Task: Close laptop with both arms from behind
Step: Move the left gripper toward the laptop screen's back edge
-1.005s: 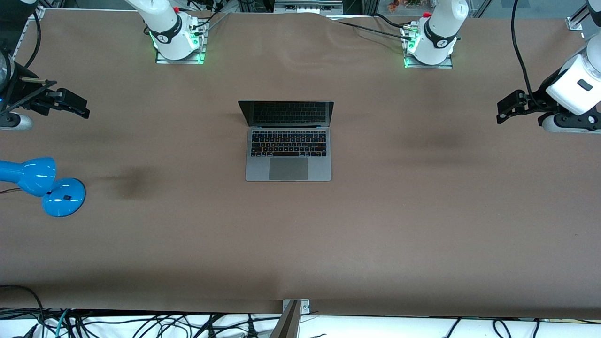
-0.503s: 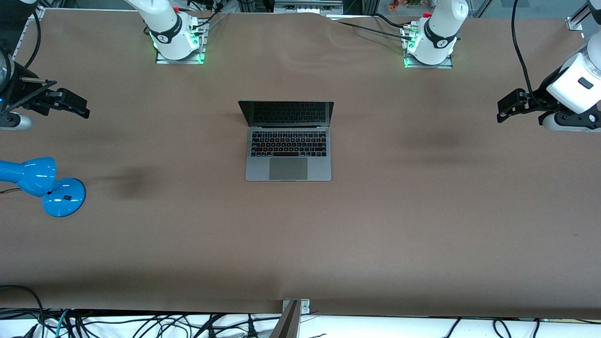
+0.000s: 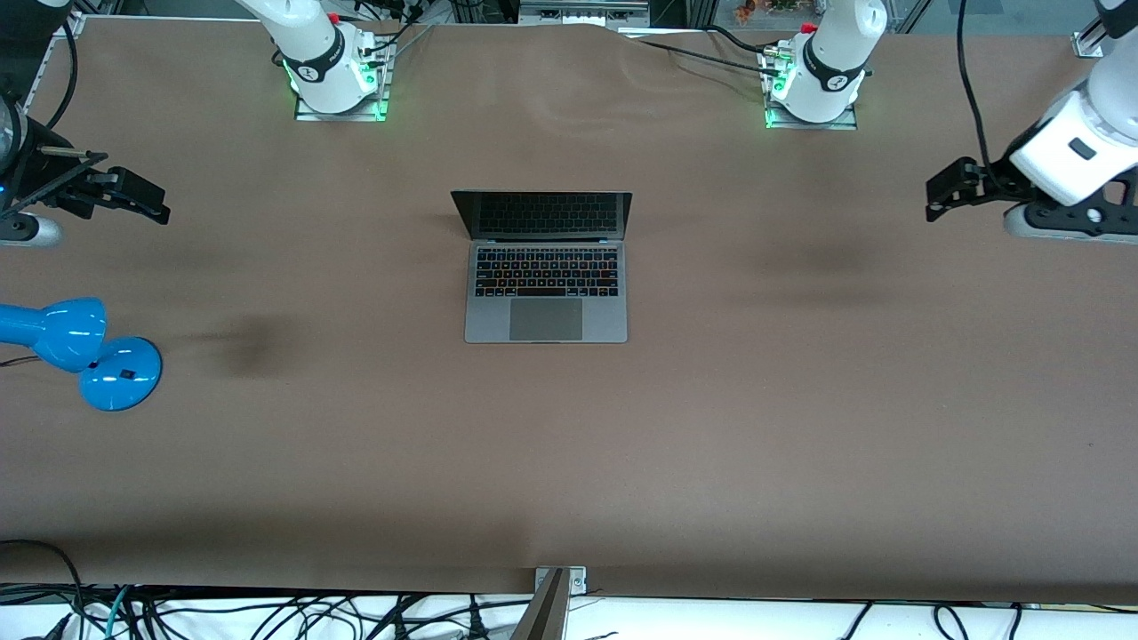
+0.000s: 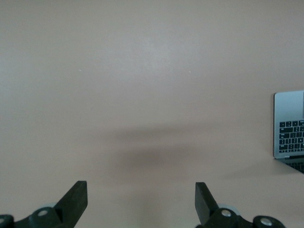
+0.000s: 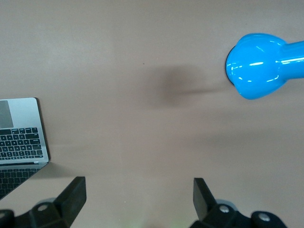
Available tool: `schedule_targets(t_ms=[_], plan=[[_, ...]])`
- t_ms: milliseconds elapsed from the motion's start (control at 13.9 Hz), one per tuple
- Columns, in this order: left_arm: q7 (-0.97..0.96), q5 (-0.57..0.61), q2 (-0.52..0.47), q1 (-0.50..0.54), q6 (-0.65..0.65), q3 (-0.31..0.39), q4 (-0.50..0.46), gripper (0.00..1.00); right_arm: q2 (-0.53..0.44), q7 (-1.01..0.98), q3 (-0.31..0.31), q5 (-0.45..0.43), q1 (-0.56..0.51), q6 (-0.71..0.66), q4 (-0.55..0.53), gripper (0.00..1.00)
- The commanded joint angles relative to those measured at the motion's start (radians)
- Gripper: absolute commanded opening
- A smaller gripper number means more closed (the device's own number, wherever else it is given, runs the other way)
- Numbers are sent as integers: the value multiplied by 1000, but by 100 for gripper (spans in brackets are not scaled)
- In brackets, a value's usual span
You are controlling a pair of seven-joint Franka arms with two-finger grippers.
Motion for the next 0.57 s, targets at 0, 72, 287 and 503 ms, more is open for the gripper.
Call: schedule_targets(t_ms=[0,72,287,503], plan=[[-55,-54,-27,0,-4,-28,-31,100,-1,-4,-2,1,-2,-13,11,100],[-75,-57,-38,0,-4,-39,-37,100,-1,-4,-2,1,-2,-13,11,100],[-165,-86,-46,0,-4,-94,-44,100,-1,-4,-2,1,-2,-14,11,100],[-262,-112,-49,0,-28,-169,-63,100,-1,-4,-2,1,-2,-14,11,100]])
